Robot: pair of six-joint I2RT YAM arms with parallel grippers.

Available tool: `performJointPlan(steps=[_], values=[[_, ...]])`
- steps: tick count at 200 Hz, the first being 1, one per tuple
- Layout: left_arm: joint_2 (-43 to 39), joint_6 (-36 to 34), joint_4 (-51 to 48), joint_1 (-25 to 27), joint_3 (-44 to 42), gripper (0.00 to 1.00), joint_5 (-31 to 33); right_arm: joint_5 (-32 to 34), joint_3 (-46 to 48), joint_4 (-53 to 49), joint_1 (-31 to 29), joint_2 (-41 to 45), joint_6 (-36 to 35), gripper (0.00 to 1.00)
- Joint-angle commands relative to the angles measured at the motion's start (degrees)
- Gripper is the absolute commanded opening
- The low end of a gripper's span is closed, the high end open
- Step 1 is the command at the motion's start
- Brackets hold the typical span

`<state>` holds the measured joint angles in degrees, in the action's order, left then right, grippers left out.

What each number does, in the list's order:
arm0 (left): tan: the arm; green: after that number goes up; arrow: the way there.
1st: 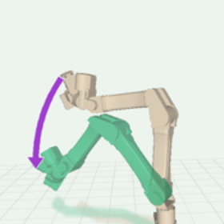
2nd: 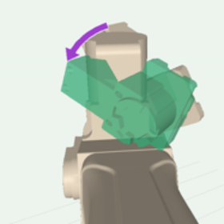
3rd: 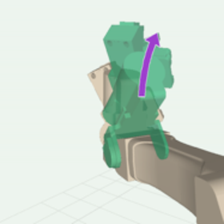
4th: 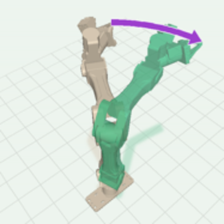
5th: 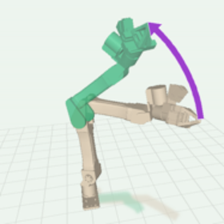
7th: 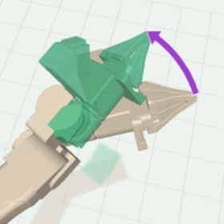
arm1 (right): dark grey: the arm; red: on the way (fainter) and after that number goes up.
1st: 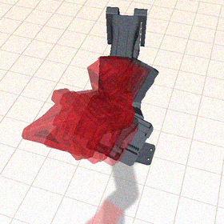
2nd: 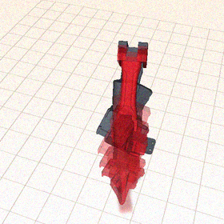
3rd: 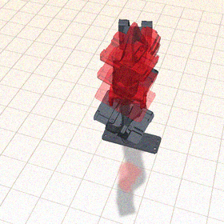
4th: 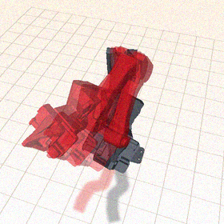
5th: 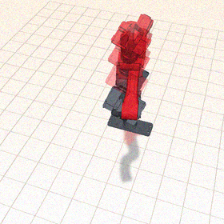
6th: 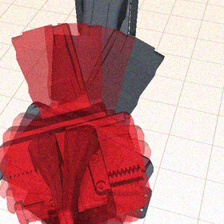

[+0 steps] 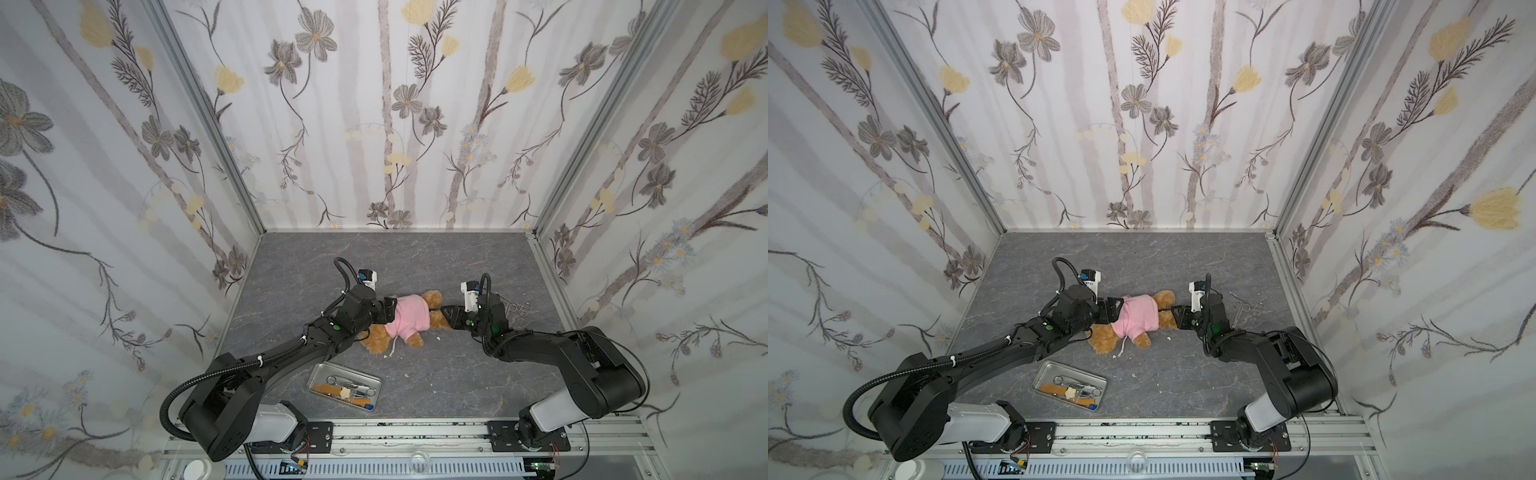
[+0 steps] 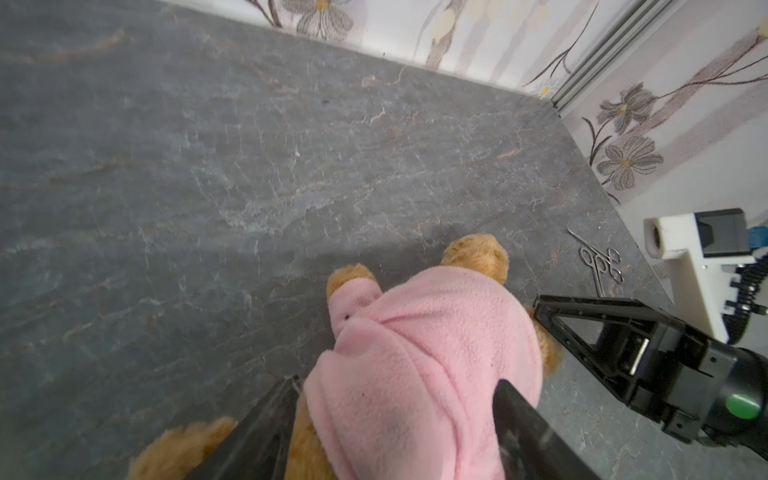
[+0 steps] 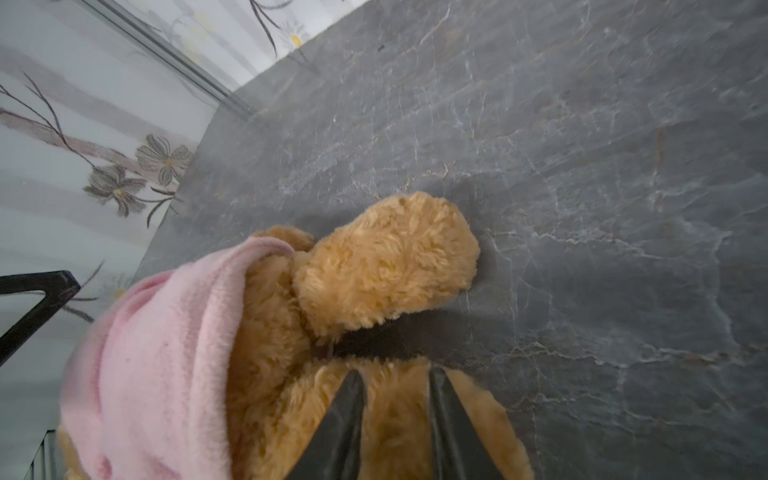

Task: Dress the teddy bear

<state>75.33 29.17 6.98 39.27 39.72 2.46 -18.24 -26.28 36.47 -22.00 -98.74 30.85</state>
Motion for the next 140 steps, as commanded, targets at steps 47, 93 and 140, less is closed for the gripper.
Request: performJointPlan(steps=[47, 93, 140], values=[[-6.38, 3.17, -6.28, -4.84, -6.60, 0.74, -2.08, -6.26, 7.90, -3.77, -6.18, 5.43, -0.77, 0.20], [-7.13, -1.38, -7.57, -7.80, -1.67, 0.76, -2.46, -8.23, 12.70, 0.99, -13.77, 16.23, 6.48, 0.22], [-6.83, 0.75, -7.99, -5.95, -1.21, 0.76, -5.64, -3.15, 10.18, -0.63, -14.15, 23.01, 7.99, 0.35]])
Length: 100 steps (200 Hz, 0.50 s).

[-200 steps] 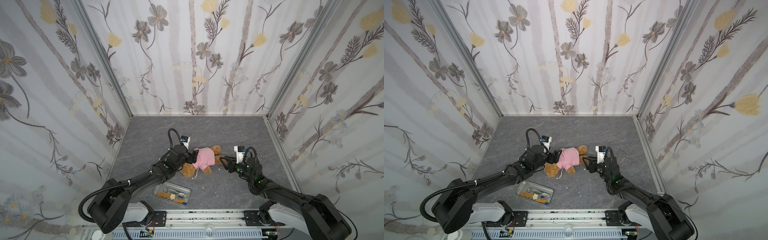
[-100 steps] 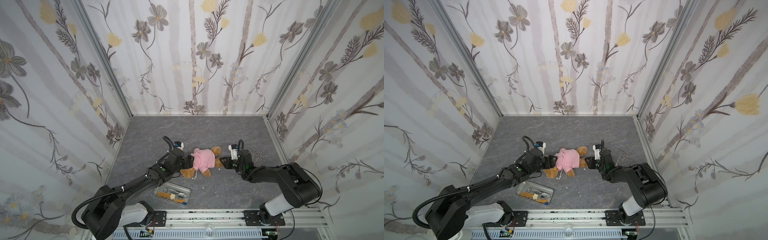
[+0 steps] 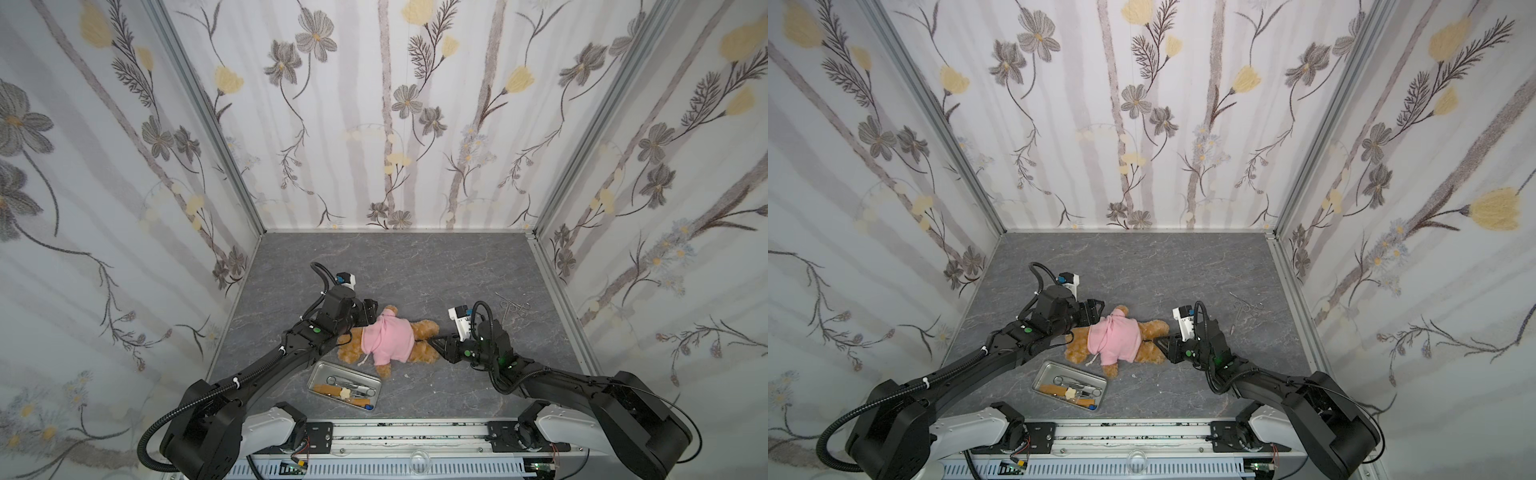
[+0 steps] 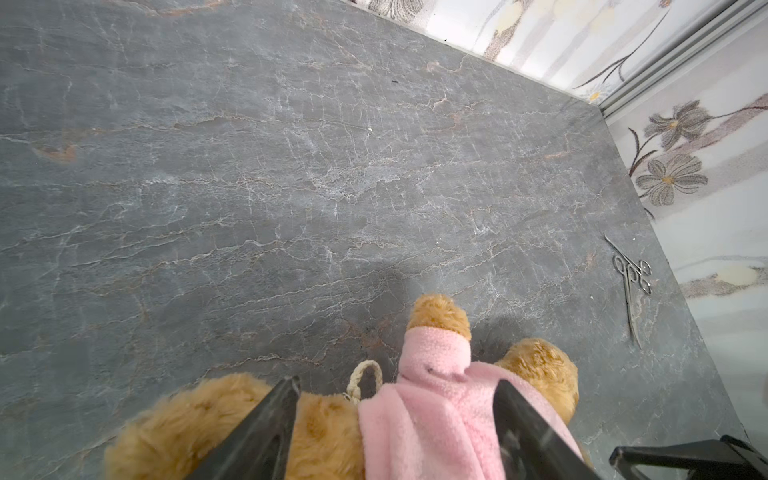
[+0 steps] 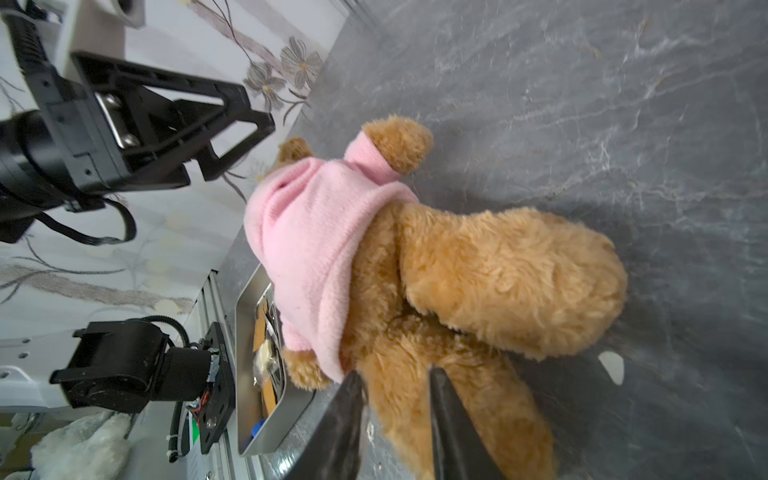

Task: Dress the teddy bear

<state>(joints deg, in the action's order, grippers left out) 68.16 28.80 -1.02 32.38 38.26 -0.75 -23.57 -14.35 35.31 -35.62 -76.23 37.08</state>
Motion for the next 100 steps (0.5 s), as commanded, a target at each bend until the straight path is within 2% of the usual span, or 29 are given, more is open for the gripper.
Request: performJointPlan(steps=[1, 12, 26, 70, 100], values=[[0.36, 1.19, 0.03, 0.97, 0.29, 0.76, -2.46, 2.29, -1.88, 0.50, -0.61, 0.48, 1.59, 0.35], [0.85, 1.33, 0.05, 1.54, 0.30, 0.76, -2.73, 3.96, -3.27, -0.84, -1.45, -0.27, 0.43, 0.35], [1.48, 1.02, 0.14, 2.09, 0.30, 0.75, -2.08, 2.95, -3.71, 1.10, -1.63, -2.44, 1.99, 0.36], [3.71, -1.03, 0.14, 2.46, -0.96, 0.76, -0.55, -3.28, -3.14, 19.82, -1.91, -11.60, 18.00, 0.48], [3.71, -1.11, 0.31, 2.55, -3.64, 0.76, 0.62, -5.14, -4.76, 28.00, -2.71, -18.66, 23.34, 0.51]])
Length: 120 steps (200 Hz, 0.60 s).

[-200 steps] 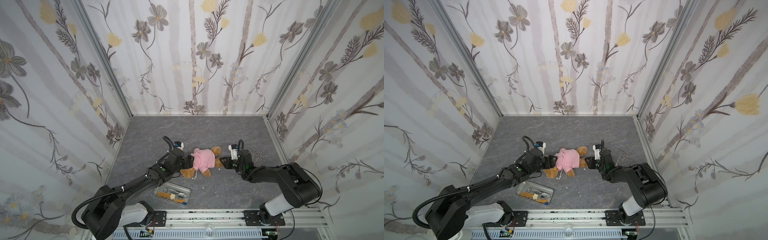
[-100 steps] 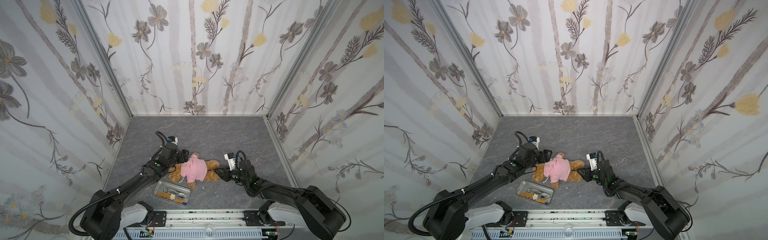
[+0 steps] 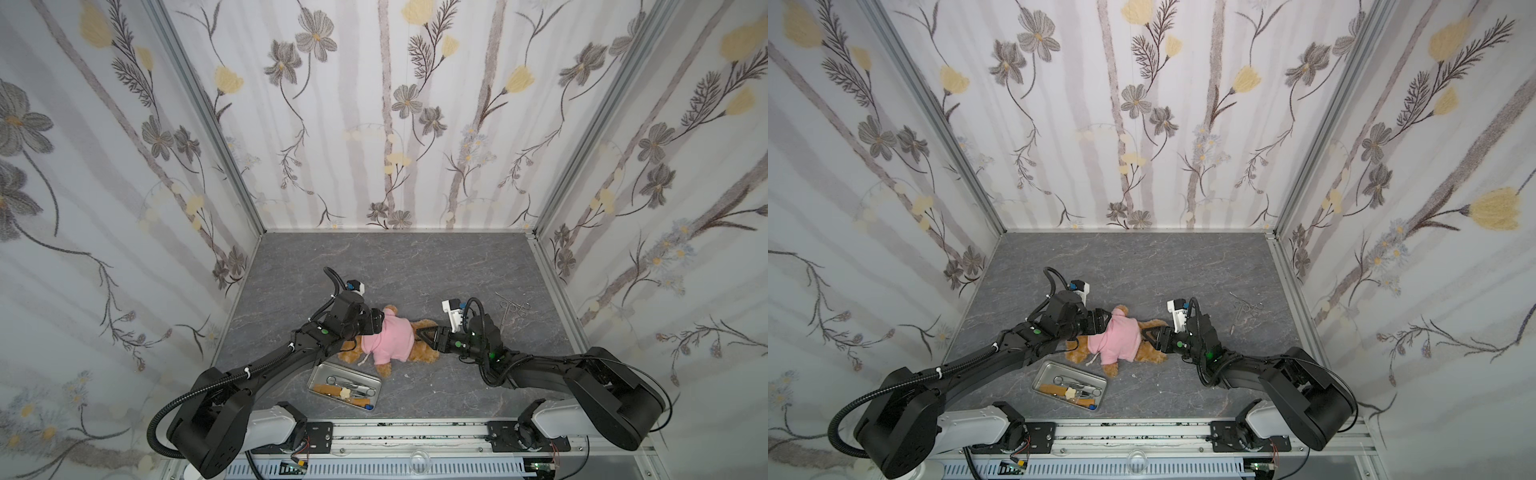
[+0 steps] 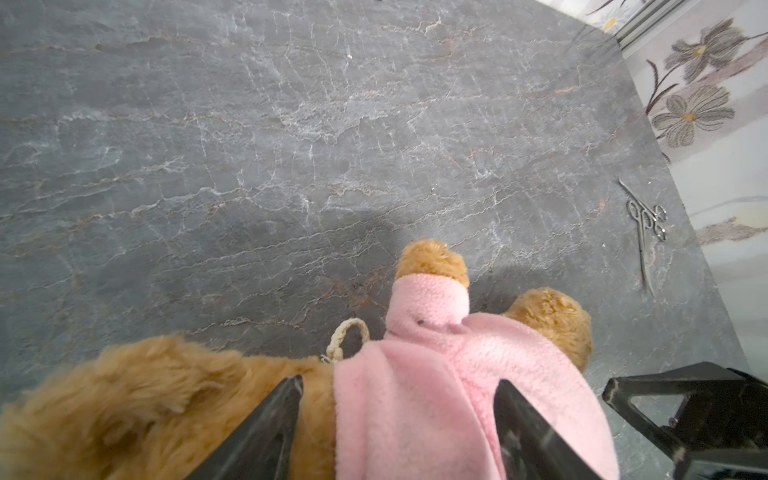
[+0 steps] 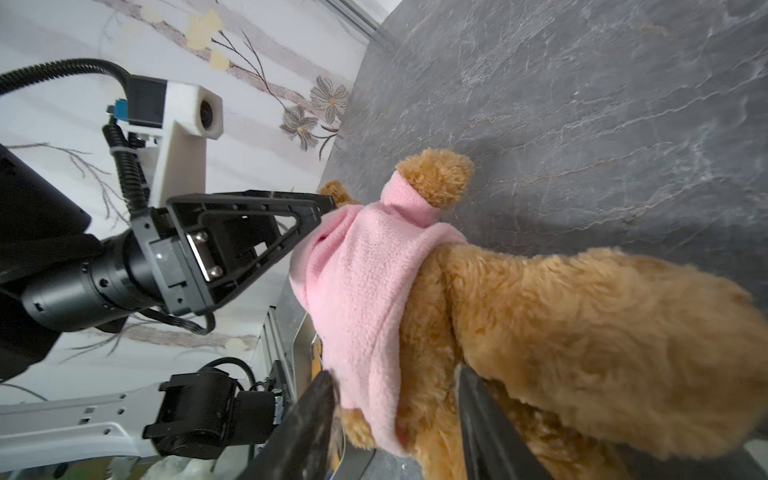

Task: Dress the teddy bear

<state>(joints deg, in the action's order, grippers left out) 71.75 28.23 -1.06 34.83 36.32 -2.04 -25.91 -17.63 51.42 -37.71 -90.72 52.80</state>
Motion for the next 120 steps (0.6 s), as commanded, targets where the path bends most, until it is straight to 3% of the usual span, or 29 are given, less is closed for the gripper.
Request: performJointPlan(steps=[1, 59, 120], values=[[0.14, -0.54, 0.36, 0.08, -1.82, 0.76, 1.93, -2.90, -1.55, 12.01, -0.61, -4.36, 7.74, 0.51], [-0.11, -0.29, 4.08, 0.67, -7.84, 0.76, 1.21, -4.41, -6.25, 20.85, -2.76, -14.51, 13.73, 0.45], [-0.29, -0.83, 7.28, 1.22, -9.55, 0.76, 0.46, 1.67, -7.12, 13.59, -2.86, -15.80, 13.56, 0.45]])
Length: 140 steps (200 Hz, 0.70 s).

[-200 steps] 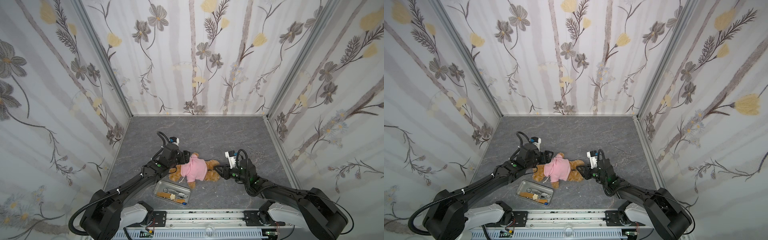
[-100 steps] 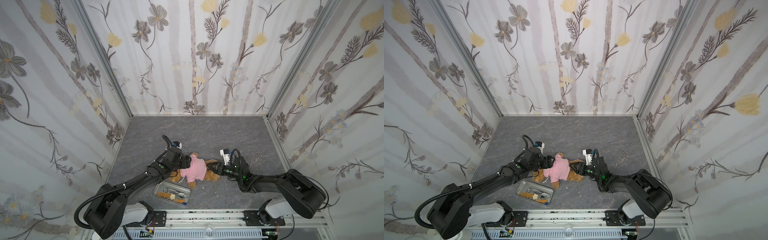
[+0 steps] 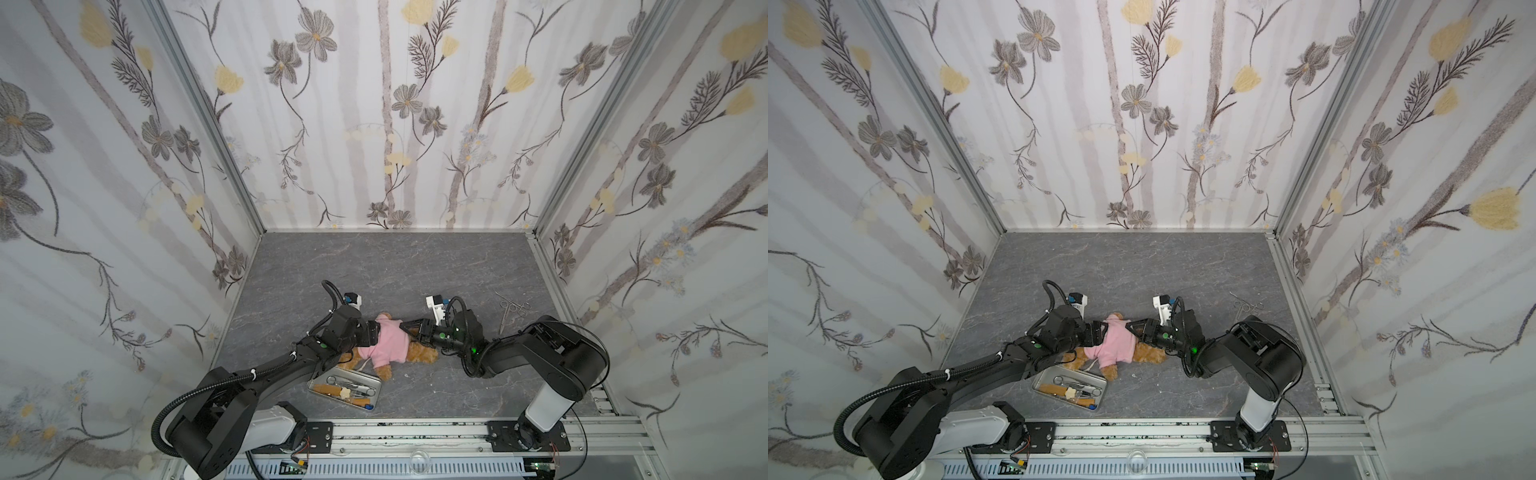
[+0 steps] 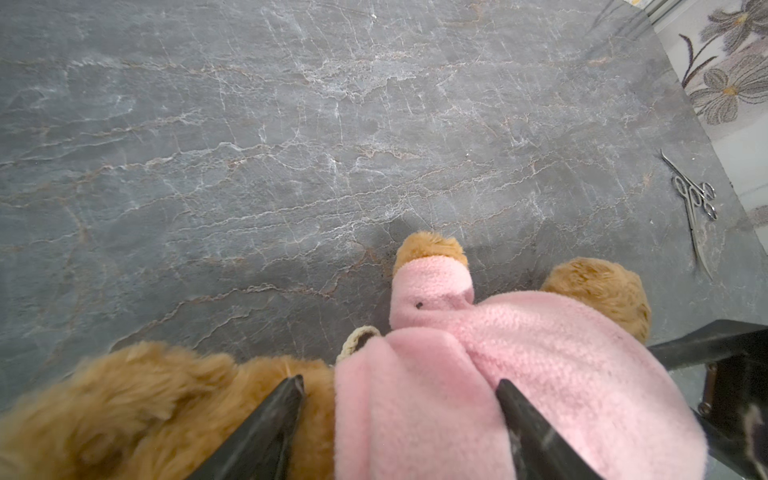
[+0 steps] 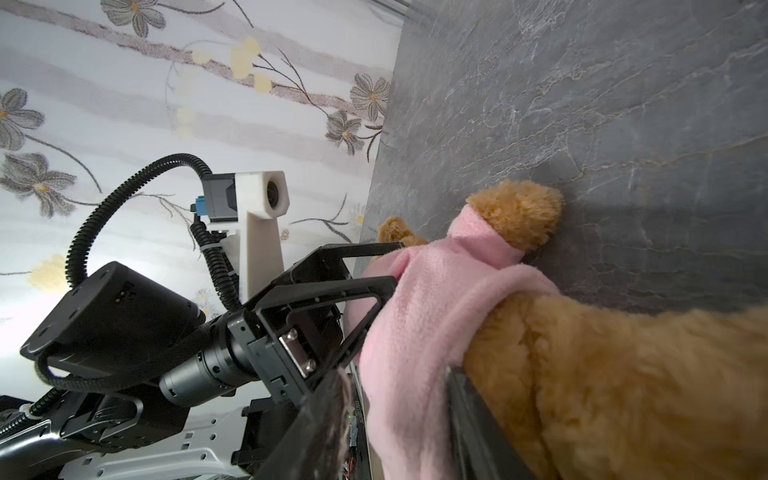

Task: Dress the teddy bear

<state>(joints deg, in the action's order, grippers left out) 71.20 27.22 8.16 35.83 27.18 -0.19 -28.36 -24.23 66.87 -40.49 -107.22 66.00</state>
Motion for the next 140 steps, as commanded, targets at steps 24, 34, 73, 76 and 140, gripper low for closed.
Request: performJointPlan(steps=[24, 34, 73, 76, 140], values=[[0.20, -0.29, -1.69, 0.38, -0.42, 0.76, -1.44, 5.42, -1.71, -5.70, -0.11, 0.73, -1.09, 0.47], [0.09, -0.57, -1.58, 0.45, -0.46, 0.76, -1.48, 5.09, -2.57, -6.25, -0.27, 0.01, -1.22, 0.48], [-0.45, -1.79, -1.06, 0.90, -1.53, 0.76, -1.09, 1.48, -6.39, -3.36, -1.43, -3.53, 1.78, 0.39], [-0.52, -1.88, -1.05, 0.98, -1.66, 0.76, -0.94, 1.19, -6.44, -2.69, -1.43, -3.67, 2.21, 0.38], [-2.58, -3.45, -0.08, 2.05, -3.89, 0.76, 0.80, 1.83, -2.63, 10.92, 0.14, -1.80, 12.67, 0.09]])
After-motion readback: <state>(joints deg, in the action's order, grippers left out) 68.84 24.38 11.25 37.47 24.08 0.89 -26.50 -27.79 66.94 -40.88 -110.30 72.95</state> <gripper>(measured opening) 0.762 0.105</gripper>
